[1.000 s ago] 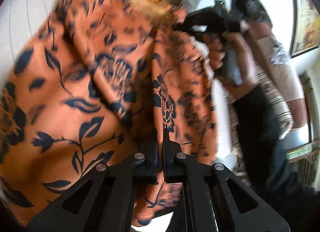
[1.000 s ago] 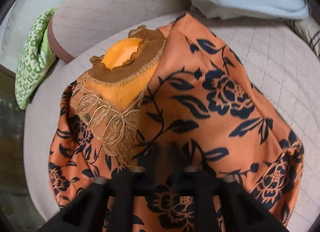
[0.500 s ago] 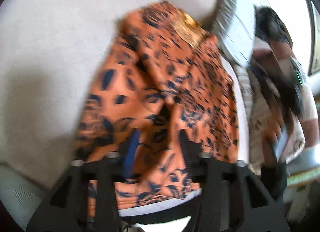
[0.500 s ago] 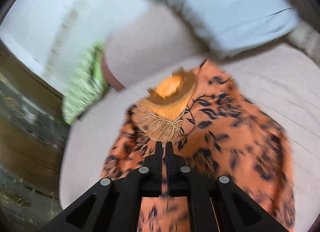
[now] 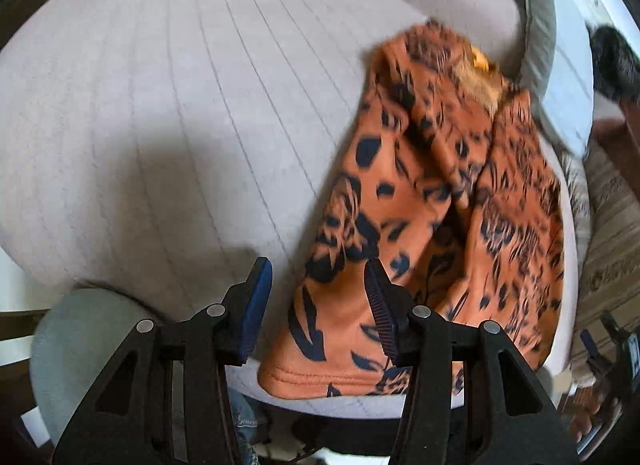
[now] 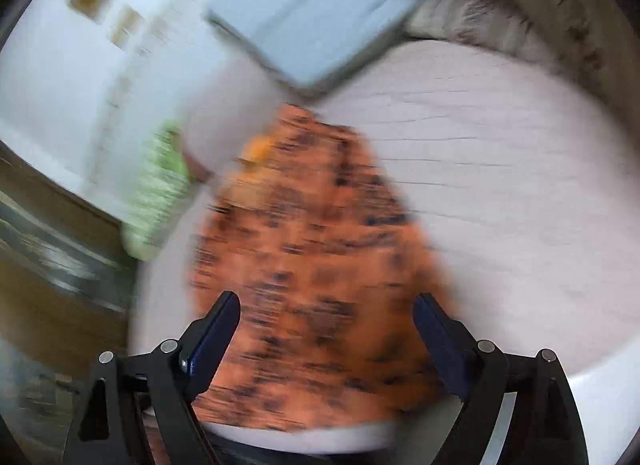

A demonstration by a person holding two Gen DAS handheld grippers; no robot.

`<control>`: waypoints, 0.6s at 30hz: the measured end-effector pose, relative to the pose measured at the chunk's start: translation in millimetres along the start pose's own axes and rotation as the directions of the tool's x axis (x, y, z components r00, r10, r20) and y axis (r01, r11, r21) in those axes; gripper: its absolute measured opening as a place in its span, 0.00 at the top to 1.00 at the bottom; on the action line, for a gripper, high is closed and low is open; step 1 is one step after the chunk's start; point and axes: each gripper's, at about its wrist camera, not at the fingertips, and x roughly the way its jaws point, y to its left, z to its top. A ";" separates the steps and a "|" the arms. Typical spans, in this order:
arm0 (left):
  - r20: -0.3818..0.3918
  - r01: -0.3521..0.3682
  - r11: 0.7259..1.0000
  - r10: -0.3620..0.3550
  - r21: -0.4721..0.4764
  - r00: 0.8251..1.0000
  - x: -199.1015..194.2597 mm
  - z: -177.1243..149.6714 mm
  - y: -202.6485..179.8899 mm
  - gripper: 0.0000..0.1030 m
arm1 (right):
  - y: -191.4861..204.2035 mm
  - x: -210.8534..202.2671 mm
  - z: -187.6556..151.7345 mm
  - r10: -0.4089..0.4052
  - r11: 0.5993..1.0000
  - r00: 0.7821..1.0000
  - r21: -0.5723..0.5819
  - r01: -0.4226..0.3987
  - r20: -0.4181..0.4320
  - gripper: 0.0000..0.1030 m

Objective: Fold small clothes

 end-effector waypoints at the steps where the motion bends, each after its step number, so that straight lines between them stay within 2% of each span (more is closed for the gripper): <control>1: -0.015 0.003 1.000 -0.003 0.013 1.000 5.0 -2.2 -2.3 0.54 | -3.9 3.9 2.6 -0.045 0.999 0.998 -0.007 0.045 -0.032 0.18; 3: -0.008 -0.023 0.999 0.023 0.036 1.000 9.1 -5.3 -5.6 0.54 | -19.2 15.7 1.1 -0.089 0.996 0.990 0.006 0.090 -0.106 0.31; 4: -0.002 -0.032 0.998 0.032 0.050 0.999 9.2 -6.3 -7.8 0.54 | -22.6 22.0 0.4 -0.100 0.995 0.986 0.000 0.101 -0.134 0.34; 6: -0.005 -0.046 0.997 0.047 0.067 0.999 11.8 -4.6 -12.1 0.54 | -31.4 39.6 -0.7 -0.141 0.990 0.975 -0.006 0.142 -0.171 0.45; 8: -0.013 -0.047 0.997 0.048 0.057 0.999 13.1 -2.3 -11.9 0.54 | -43.1 55.6 -1.0 -0.147 0.986 0.968 0.046 0.160 -0.205 0.52; 10: -0.016 -0.036 0.998 0.037 0.042 0.999 14.7 -2.1 -10.5 0.54 | -51.6 60.9 -4.2 -0.125 0.983 0.970 0.106 0.149 -0.207 0.53; 12: -0.006 -0.050 0.998 0.050 0.048 0.999 16.6 -3.9 -11.8 0.54 | -50.8 68.0 -11.4 -0.134 0.983 0.968 0.099 0.157 -0.212 0.57; 14: 0.015 -0.106 0.992 0.105 0.067 0.994 17.2 -7.1 -15.0 0.64 | -45.9 68.7 -17.7 -0.201 0.976 0.960 0.045 0.214 -0.196 0.65; 15: 0.024 -0.138 0.987 0.136 0.078 0.990 16.9 -8.5 -16.6 0.74 | -43.7 68.6 -18.4 -0.224 0.972 0.955 0.033 0.234 -0.193 0.76; 16: 0.023 -0.131 0.988 0.130 0.079 0.991 14.9 -9.1 -17.3 0.93 | -44.3 65.9 -18.5 -0.231 0.969 0.953 0.036 0.243 -0.194 0.84; 17: 0.015 -0.094 0.993 0.093 0.066 0.996 11.1 -9.3 -16.4 0.96 | -44.8 62.9 -17.3 -0.215 0.972 0.957 0.051 0.228 -0.195 0.97; 18: 0.025 -0.087 0.995 0.085 0.054 0.996 5.5 -9.9 -15.7 0.96 | -47.0 54.7 -16.1 -0.184 0.977 0.964 0.077 0.201 -0.190 0.97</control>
